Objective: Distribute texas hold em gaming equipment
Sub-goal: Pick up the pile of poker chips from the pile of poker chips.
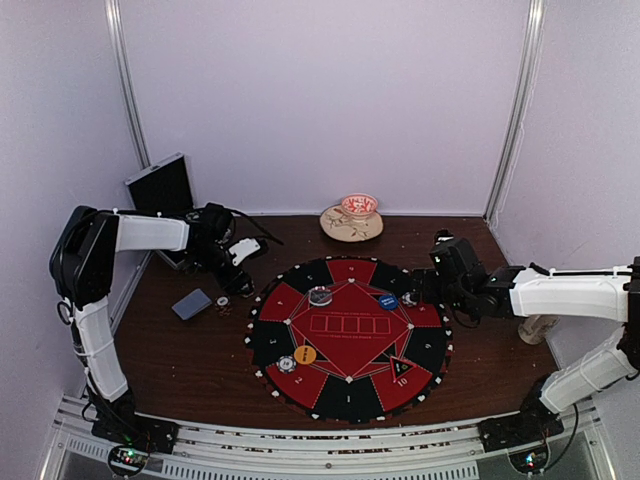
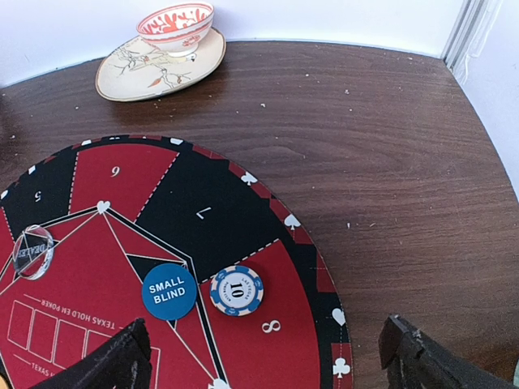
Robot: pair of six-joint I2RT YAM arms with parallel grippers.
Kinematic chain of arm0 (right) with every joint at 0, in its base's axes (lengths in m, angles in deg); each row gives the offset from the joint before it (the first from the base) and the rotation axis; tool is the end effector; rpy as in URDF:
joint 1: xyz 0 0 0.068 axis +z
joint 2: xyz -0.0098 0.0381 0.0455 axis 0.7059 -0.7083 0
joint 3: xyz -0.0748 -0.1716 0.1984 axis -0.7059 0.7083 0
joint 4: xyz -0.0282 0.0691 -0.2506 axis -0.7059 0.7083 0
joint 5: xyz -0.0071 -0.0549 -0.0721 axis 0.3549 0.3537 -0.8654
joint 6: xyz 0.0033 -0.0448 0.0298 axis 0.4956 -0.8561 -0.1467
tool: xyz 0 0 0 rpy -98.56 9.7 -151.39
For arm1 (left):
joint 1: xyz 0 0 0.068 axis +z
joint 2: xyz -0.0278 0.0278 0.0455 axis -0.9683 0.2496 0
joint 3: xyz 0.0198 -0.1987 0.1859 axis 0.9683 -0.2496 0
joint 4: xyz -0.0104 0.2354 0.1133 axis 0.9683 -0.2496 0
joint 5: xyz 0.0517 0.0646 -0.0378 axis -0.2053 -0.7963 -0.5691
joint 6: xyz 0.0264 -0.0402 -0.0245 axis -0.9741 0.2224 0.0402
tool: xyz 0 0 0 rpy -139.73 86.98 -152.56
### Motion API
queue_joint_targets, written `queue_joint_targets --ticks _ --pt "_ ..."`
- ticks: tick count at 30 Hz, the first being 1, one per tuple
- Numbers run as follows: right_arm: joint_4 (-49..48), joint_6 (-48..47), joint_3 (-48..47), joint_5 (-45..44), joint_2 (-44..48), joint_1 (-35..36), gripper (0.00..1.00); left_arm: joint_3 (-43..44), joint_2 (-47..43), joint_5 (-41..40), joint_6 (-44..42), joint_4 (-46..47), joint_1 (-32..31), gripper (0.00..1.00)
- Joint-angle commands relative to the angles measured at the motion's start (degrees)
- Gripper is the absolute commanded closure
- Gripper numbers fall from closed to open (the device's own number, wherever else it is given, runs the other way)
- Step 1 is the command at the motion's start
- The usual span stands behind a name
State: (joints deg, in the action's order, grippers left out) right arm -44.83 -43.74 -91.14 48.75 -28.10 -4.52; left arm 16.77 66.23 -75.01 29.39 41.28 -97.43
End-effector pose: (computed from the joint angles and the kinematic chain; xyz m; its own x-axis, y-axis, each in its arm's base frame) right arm 0.2191 0.1673 0.2112 -0.6177 0.0199 -0.7862 -0.0869 0.9918 0.0934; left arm 0.3644 -0.1545 0.1650 -0.5756 0.6587 -0.4846 0.7499 0.6615 0.0083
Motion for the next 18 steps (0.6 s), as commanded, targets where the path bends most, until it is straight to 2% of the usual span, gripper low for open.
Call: queue_joint_targets --ticks 1,18 --pt "-0.2 -0.5 -0.3 -1.0 -0.5 0.6 0.00 -0.1 0.8 -0.3 -0.3 0.6 0.4 0.37" --pt "-0.2 -0.5 -0.5 -1.1 -0.9 0.8 0.00 0.1 1.6 -0.4 -0.4 0.6 0.4 0.47"
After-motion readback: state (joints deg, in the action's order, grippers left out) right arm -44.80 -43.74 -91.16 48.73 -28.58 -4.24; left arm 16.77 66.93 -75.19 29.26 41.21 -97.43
